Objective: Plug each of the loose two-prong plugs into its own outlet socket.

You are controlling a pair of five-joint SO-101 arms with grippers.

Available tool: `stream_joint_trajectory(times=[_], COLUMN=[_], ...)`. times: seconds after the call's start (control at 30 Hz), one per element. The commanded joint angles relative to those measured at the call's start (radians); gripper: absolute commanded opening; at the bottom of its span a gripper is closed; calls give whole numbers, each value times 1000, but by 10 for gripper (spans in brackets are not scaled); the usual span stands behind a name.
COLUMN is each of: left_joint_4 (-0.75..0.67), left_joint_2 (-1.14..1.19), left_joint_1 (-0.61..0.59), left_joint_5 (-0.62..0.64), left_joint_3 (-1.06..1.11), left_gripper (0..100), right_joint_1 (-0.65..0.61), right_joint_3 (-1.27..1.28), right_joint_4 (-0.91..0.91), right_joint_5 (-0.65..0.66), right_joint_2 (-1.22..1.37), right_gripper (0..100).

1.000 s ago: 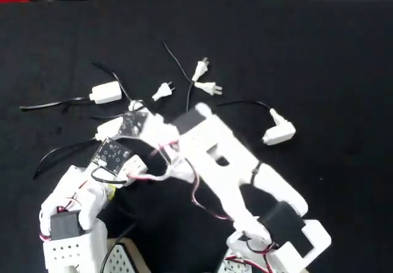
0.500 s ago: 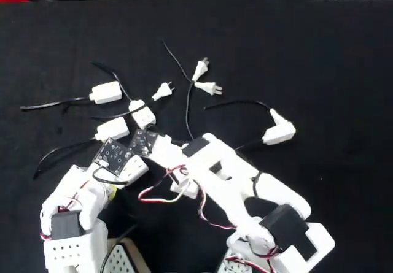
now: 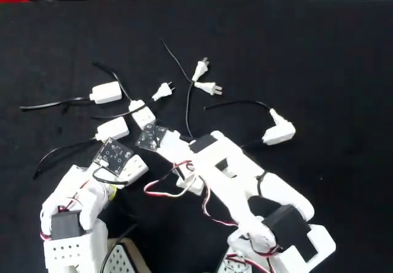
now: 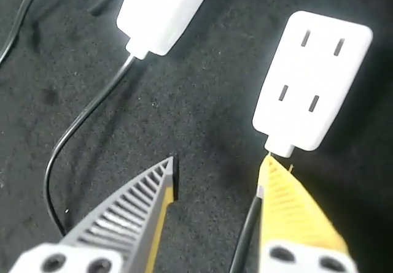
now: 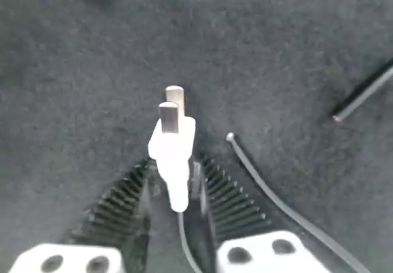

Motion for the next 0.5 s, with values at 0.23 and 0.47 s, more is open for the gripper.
stream_joint_trajectory(times=[0.23,0.47], left_joint_4=[-17,-190], left_joint_2=[-2,-9], left_joint_1=[19,21], left_joint_5=[190,468], left_joint_3=[-81,-282], left_gripper=[223,223], right_joint_1=[69,-87], right_joint_3=[-54,-56], right_joint_4=[288,436], right_joint_5=[-35,-181], right_joint_2=[-375,-947], right_gripper=[11,11])
